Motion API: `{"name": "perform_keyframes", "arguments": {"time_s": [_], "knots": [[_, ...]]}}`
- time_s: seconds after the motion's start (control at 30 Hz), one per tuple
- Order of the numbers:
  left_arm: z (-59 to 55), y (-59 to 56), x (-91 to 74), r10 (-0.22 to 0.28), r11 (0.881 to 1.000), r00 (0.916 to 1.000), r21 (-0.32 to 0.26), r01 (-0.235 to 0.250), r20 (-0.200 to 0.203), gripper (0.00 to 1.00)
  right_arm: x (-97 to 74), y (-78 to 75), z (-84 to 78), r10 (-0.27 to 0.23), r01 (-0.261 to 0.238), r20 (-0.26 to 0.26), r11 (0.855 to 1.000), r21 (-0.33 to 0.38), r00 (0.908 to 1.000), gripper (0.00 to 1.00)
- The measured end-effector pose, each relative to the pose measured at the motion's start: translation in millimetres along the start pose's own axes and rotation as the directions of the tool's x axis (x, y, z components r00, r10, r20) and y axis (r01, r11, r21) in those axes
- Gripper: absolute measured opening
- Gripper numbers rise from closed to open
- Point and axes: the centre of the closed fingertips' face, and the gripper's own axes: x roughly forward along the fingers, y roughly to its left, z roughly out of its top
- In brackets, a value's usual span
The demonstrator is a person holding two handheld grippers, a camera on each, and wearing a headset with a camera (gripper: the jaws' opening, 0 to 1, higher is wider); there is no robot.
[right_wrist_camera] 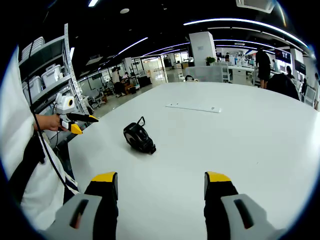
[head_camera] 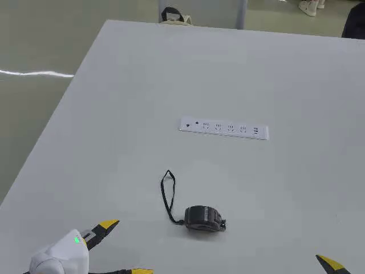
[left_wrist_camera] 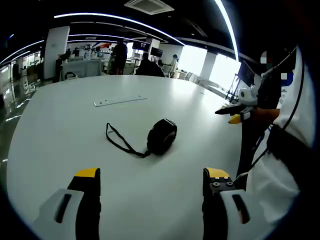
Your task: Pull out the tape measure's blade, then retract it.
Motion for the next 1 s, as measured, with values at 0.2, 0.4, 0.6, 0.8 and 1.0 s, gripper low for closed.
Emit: {"name": "perform_keyframes", "arguments": {"time_s": [0.2, 0.4, 0.6, 0.8, 1.0], "knots": [[4.1, 0.7, 0.2, 0.001, 1.0, 1.0, 0.001, -0.001, 0.009, 0.82, 1.4, 0.5, -0.4, 0.002, -0.002, -0.001, 1.0, -0.005, 1.0, 0.7], [4.8, -2.5, 0.9, -0.006, 1.0, 1.0, 0.007, 0.006, 0.002, 0.82, 1.0, 1.2, 0.5, 0.002, -0.002, 0.002, 1.0, -0.006, 1.0, 0.7], [7.7, -0.4, -0.4, -0.002, 1.0, 1.0, 0.009, 0.001, 0.007, 0.82, 0.9, 0.6, -1.2, 0.002, -0.002, 0.0, 1.0, -0.007, 1.0, 0.7], [6.5, -1.5, -0.3, -0.004, 1.0, 1.0, 0.007, 0.004, 0.002, 0.82, 1.0, 0.7, 2.3, 0.002, -0.002, 0.007, 1.0, -0.008, 1.0, 0.7], [12.6, -6.4, -1.1, -0.002, 1.0, 1.0, 0.009, 0.002, 0.002, 0.82, 1.7, 2.1, 1.8, 0.004, -0.004, 0.008, 1.0, -0.005, 1.0, 0.7]]}}
